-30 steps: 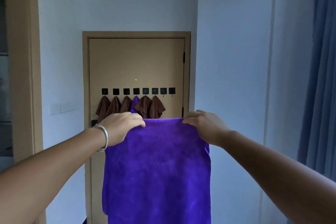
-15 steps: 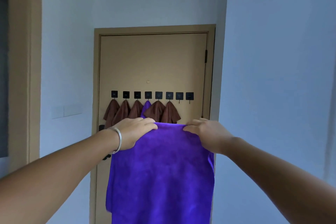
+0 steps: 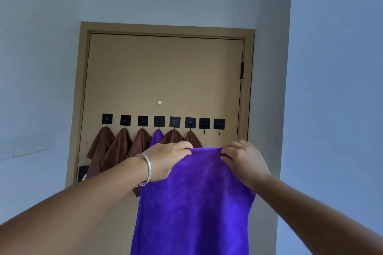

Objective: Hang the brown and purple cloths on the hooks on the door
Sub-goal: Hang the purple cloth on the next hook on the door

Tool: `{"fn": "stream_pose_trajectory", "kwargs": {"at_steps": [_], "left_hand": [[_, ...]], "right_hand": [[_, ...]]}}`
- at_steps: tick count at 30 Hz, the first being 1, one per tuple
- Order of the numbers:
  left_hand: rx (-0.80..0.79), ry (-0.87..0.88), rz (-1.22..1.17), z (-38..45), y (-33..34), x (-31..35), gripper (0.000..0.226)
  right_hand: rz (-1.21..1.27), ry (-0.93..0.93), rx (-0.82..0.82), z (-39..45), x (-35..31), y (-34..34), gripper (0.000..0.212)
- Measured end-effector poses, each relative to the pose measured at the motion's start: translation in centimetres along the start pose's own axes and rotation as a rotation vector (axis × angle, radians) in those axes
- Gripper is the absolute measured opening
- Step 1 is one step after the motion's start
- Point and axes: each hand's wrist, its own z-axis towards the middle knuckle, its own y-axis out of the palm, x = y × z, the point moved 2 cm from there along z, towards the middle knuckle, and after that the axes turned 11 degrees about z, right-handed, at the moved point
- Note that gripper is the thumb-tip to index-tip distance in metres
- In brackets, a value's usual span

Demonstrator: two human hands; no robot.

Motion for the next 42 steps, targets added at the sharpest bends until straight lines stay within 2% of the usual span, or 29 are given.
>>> {"fn": "stream_pose_trajectory", "kwargs": {"at_steps": [6,14,32,36,42], "left_hand": [[-0.007,0.002,-0.02,3.7,6.0,-4.6,0.07],[-0.033,-0.007,0.016,9.2,12.5,-8.1,0.08],[-0.156,-0.174,-0.028,27.4,25.4,-15.6,0.065],[-0.155,-0.201,0.012,30.7,28.0,-16.1,0.052],[-0.146,-0.238,0.027,32.5,31.8,-16.7,0.056]], "right_hand": [[-0.026,0.085,-0.083,3.4,2.9,5.5,0.021],[-0.027,0.056,-0.173,6.9,7.5,11.6,0.037],[-0.028,0.092,-0.114,18.5,23.8,25.9,0.04],[-0.086,0.088,-0.104,20.3,26.9,28.5,0.039],[-0.313,-0.034,-0.077,21.0,27.9,31.5,0.021]]}}
